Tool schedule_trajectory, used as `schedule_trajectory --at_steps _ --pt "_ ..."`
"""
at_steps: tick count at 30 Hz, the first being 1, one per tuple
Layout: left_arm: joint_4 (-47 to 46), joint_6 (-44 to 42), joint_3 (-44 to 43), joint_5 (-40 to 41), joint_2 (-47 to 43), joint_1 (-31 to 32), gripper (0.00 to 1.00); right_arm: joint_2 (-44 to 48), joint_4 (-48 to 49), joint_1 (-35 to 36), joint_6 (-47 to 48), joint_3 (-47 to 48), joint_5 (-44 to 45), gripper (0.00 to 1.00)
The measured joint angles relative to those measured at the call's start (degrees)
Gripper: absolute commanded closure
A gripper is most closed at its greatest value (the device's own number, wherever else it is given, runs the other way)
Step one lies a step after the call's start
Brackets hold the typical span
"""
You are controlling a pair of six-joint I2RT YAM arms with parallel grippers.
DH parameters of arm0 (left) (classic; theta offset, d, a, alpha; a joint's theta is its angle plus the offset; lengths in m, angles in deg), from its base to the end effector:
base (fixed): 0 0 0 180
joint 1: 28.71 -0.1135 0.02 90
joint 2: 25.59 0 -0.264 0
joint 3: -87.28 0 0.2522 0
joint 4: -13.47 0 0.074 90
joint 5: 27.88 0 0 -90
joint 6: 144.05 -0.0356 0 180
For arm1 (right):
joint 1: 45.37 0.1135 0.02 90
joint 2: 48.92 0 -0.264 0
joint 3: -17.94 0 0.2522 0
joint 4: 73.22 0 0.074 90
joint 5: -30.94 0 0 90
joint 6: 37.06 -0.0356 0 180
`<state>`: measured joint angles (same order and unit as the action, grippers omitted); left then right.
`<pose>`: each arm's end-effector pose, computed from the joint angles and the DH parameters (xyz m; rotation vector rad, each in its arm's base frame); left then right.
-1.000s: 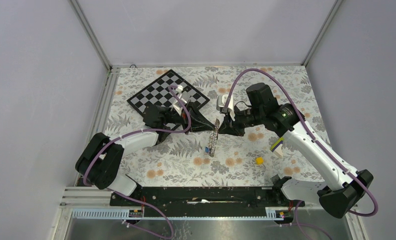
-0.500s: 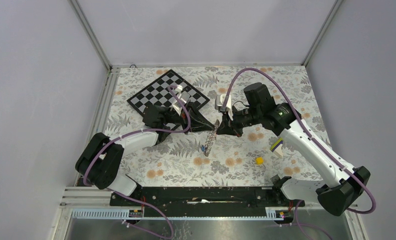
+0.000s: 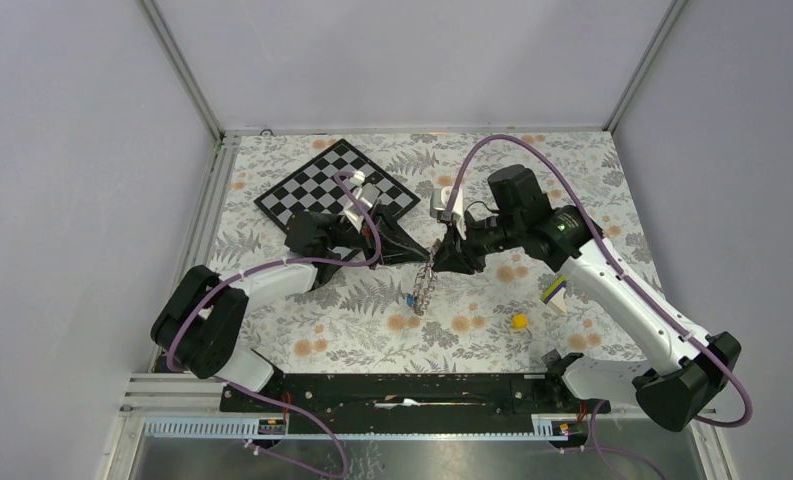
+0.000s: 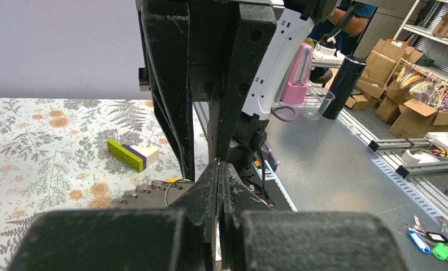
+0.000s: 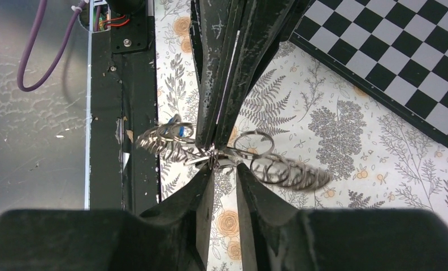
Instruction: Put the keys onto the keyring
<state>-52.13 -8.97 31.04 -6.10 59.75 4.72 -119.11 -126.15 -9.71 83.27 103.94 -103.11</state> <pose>0.2230 -0.1868 0.3058 1.1577 1.0602 -1.6681 0.1908 0.1674 0.3705 -1.5001 1.5335 0.8985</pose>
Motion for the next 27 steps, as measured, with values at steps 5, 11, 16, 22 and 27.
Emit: schedule_trajectory --at_steps 5,11,16,22,27 --pt "-0.1 0.0 0.0 0.0 0.0 0.0 1.0 1.8 -0.1 -0.1 0.1 0.0 1.0 0.69" --pt "-0.1 0.0 0.2 0.0 0.0 0.0 1.0 3.0 -0.2 -0.3 0.2 0.1 1.0 0.68" --pt "-0.1 0.0 0.3 0.0 0.0 0.0 1.0 2.8 -0.3 -0.4 0.2 0.5 0.8 0.64" --pt "-0.1 0.0 0.7 0.0 0.0 0.0 1.0 1.9 -0.2 -0.5 -0.2 1.0 -0.6 0.62" --pt "-0.1 0.0 0.7 0.0 0.0 0.0 1.0 0.9 -0.1 -0.5 -0.7 1.0 -1.2 0.64"
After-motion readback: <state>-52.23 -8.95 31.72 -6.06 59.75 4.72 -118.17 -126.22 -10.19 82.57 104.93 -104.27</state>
